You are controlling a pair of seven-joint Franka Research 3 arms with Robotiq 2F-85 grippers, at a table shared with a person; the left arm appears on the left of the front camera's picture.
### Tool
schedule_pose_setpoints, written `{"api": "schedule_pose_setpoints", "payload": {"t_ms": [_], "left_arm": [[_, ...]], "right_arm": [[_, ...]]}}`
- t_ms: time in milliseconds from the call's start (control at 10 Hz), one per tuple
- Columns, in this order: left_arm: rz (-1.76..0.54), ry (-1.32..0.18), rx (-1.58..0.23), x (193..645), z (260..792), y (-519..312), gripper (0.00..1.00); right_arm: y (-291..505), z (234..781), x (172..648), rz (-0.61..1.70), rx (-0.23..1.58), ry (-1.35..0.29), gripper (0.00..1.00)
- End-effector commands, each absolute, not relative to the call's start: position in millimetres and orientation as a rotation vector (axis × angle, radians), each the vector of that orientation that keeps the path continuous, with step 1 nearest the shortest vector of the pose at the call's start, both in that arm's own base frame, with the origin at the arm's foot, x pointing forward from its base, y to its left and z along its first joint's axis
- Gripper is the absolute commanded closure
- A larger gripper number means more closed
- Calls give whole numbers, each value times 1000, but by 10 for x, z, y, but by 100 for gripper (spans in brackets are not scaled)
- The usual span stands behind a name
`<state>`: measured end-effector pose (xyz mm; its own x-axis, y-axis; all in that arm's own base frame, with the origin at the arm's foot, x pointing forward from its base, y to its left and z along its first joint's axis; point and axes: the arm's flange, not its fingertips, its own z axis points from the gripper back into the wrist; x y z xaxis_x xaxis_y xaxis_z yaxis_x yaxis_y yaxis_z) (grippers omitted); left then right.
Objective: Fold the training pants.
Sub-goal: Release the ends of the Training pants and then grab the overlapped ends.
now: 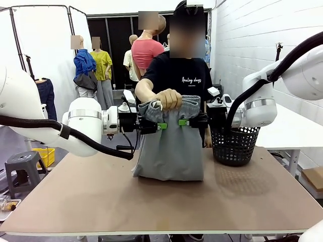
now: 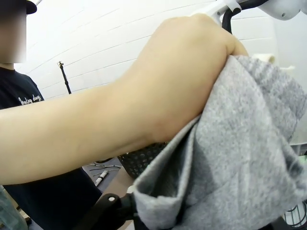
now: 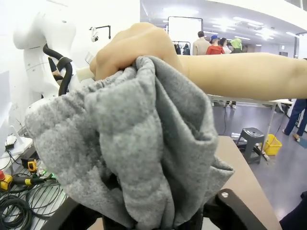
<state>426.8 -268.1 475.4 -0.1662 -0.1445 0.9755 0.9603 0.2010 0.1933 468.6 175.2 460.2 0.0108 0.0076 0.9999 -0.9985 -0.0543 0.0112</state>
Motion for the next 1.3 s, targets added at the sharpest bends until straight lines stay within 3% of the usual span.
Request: {"api": "schedule_pose_setpoints", "payload": {"t_ms": [0,400,800,1200], "left_arm": [[-1210,-1408,-881,4295,4743,-2675,100],[-1184,-1428,-873,4289,4795,-2514,100],[-1230,-1319,-922,4340,4691,-2524,100],[-1198,-1357,-877,4319,4750,-2551,100]], "right_arm": [[1746,4661,4757,1243,1277,-1128,100],[1657,4675,4790,1243,1273,-1070,100],[1697,4693,4829,1282,1232,-1079,100],[1680,4645,4747,1271,1239,-1083,100]]}}
